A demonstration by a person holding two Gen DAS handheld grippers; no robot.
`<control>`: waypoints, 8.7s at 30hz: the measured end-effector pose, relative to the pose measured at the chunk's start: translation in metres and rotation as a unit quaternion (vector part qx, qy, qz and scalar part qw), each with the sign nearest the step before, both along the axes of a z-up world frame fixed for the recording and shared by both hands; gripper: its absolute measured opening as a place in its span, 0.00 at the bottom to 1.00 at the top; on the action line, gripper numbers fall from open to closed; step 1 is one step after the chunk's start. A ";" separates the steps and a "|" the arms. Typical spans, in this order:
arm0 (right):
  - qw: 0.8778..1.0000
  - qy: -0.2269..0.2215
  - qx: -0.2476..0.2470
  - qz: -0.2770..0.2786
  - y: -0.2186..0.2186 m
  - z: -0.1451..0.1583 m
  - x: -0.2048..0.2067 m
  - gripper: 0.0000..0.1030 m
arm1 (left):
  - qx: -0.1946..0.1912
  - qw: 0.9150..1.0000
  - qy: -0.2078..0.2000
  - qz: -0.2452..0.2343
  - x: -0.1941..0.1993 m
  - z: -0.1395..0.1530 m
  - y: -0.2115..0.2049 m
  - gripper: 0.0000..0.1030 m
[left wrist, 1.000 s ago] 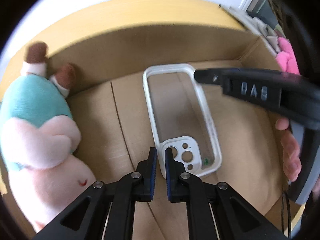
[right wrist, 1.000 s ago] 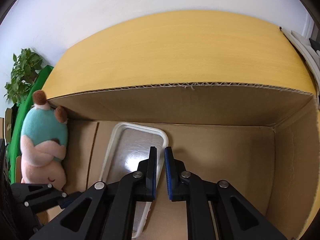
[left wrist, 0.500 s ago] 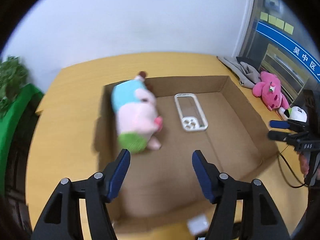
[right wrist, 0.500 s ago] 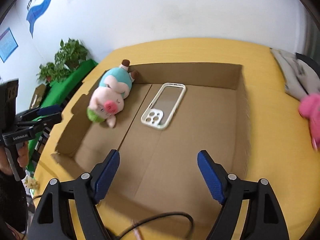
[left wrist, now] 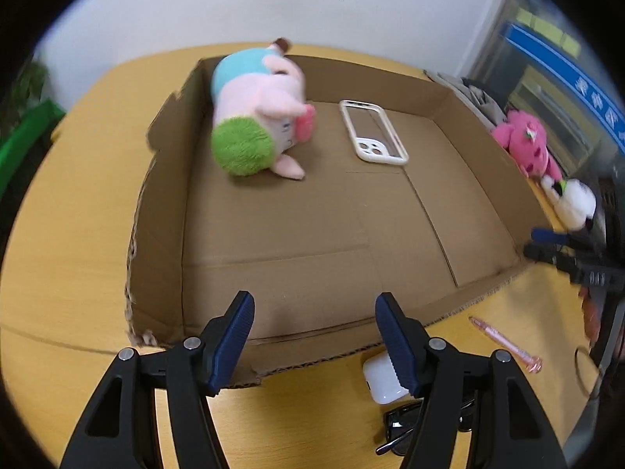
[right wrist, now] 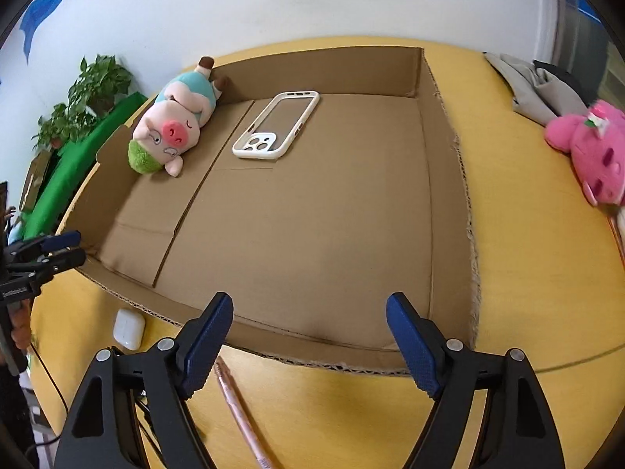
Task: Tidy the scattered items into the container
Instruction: 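Move the right gripper to the pink pen and close on its bead end, then close the left gripper on the pen shaft while the right gripper holds the bead end, then lift the pink pen with both grippers and carry it over the box, then lower the pen into the box and open both grippers, then move both grippers toward the black sunglasses on the table, then close both grippers on the sunglasses frame, one at each lens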
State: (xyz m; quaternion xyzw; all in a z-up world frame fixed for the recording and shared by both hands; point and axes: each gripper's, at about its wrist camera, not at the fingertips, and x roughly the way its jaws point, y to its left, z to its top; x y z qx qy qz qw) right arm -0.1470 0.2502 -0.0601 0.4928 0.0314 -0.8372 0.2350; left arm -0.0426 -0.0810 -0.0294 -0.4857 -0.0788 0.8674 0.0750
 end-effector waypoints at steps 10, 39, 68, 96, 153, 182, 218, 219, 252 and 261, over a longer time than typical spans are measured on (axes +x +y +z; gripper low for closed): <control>0.997 0.066 0.008 0.029 0.014 0.031 0.067 0.85 | -0.051 0.996 0.075 0.005 0.067 0.035 0.029 0.64; 0.999 0.001 0.015 -0.033 0.036 -0.044 0.160 0.21 | 0.071 0.987 -0.098 -0.108 0.056 -0.034 0.199 0.75; 0.993 -0.038 -0.096 -0.061 0.053 -0.047 0.188 0.22 | 0.066 0.979 -0.145 -0.131 0.034 -0.047 0.272 0.11; 0.980 0.116 -0.140 0.076 -0.023 0.181 0.069 0.21 | 0.073 0.982 0.078 -0.155 -0.082 0.212 0.191 0.11; 0.987 -0.157 -0.007 0.032 -0.054 -0.031 -0.206 0.21 | 0.085 0.973 -0.156 -0.145 -0.325 -0.060 0.206 0.13; 0.994 0.048 -0.081 0.053 -0.016 0.107 -0.002 1.00 | 0.037 0.986 0.140 -0.086 -0.041 0.136 0.096 0.76; 0.992 0.040 0.044 0.110 -0.075 -0.020 0.129 0.99 | 0.100 0.995 -0.020 0.016 0.108 -0.061 0.067 0.75; 0.992 0.037 0.045 0.111 -0.076 -0.023 0.127 0.99 | 0.104 0.994 -0.022 0.017 0.107 -0.063 0.066 0.75; 0.989 0.003 0.002 0.149 -0.071 -0.045 0.128 0.76 | 0.061 0.998 -0.024 -0.020 0.088 -0.066 0.063 0.45; 0.992 0.021 -0.006 0.126 -0.049 -0.031 0.120 0.74 | 0.055 0.998 -0.001 -0.043 0.075 -0.052 0.062 0.47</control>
